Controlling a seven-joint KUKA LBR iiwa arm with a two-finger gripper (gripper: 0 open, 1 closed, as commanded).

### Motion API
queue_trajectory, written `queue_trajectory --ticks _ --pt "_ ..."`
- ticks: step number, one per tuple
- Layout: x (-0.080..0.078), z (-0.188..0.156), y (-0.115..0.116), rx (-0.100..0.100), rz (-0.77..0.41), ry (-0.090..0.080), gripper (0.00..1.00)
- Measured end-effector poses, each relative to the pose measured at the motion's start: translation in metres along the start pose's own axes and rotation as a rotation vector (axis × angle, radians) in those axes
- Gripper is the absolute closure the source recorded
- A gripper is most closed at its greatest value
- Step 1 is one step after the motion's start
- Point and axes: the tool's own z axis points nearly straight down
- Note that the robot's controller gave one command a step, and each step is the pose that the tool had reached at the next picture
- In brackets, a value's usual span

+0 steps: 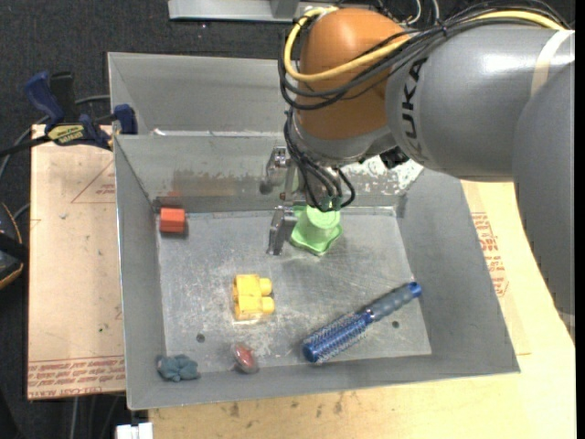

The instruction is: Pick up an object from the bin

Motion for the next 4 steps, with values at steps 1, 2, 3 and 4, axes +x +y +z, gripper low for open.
queue_trajectory --ticks 1,2,3,4 --pt "0.063 0.140 -0.016 -0.001 -0.253 -0.008 0.00" --pt "0.096 0.139 0.013 0.001 -0.591 -0.013 0.00" --pt "0.074 0.134 -0.002 0.000 -0.774 -0.004 0.00" --pt "0.079 0.140 0.022 0.005 -1.007 -0.006 0.00"
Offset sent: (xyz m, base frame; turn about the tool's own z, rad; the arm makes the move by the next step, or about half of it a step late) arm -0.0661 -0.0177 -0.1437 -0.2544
